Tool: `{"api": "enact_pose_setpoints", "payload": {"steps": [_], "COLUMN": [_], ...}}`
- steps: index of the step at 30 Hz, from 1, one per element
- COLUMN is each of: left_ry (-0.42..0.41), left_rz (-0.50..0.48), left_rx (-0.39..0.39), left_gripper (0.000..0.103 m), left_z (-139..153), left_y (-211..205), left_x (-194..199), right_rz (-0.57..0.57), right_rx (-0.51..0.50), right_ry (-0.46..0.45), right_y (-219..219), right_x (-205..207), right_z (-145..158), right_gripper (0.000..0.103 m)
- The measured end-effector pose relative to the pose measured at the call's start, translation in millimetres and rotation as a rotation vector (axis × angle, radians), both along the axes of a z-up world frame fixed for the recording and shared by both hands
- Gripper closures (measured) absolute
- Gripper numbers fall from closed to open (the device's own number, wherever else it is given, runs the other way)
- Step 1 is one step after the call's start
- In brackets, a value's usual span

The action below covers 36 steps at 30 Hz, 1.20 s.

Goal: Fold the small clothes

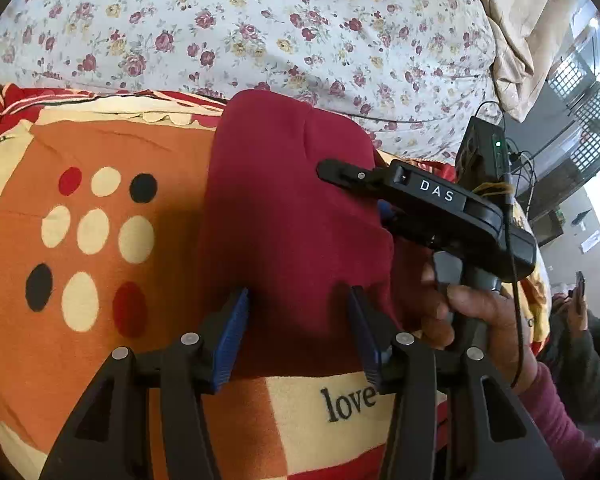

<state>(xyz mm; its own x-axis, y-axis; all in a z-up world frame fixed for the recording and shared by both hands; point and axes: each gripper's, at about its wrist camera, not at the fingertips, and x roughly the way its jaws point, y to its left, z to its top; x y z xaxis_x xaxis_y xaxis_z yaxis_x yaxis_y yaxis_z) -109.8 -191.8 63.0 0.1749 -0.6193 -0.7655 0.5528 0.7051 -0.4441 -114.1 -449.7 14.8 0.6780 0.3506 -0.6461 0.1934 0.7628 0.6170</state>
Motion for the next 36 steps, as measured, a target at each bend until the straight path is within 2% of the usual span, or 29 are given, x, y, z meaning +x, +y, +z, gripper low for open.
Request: {"api": "enact_pose_setpoints", "payload": {"steps": [7, 10, 12, 14, 18, 21, 36], "left_ry": [-0.033, -0.031, -0.029, -0.026, -0.011, -0.012, 0.041], "left_rz": [-0.004, -0.002, -0.005, -0.009, -0.021, -0.035, -0.158], "left_rx": [0.029, 0.031, 0.032, 0.032, 0.020, 0.009, -0.026], "left_gripper": [0.063, 0.063, 0.063, 0.063, 0.063, 0.063, 0.063], "left_z": [-1, -1, 0, 1, 6, 12, 19], "left_y": [-5, -6, -6, -6, -9, -14, -71], "left_x": [-5, -5, -5, -5, -5, -6, -18], "right_rz": [-0.015, -0.006, 0.005, 0.014, 0.045, 0.052, -0.012], "right_rx": [0.024, 0.016, 0.018, 0.020, 0.008, 0.039, 0.015], "right_ry": [-0.010, -0.022, -0.036, -0.051, -0.080, -0.106, -0.127], "right_y": [-2, 1, 2, 2, 1, -5, -51], "right_x": [-3, -3, -3, -4, -5, -8, -29], "right_z": [-1, 3, 7, 14, 32, 41, 62], "right_gripper": [0.059, 0.069, 0.081, 0.084, 0.086, 0.086, 0.089]}}
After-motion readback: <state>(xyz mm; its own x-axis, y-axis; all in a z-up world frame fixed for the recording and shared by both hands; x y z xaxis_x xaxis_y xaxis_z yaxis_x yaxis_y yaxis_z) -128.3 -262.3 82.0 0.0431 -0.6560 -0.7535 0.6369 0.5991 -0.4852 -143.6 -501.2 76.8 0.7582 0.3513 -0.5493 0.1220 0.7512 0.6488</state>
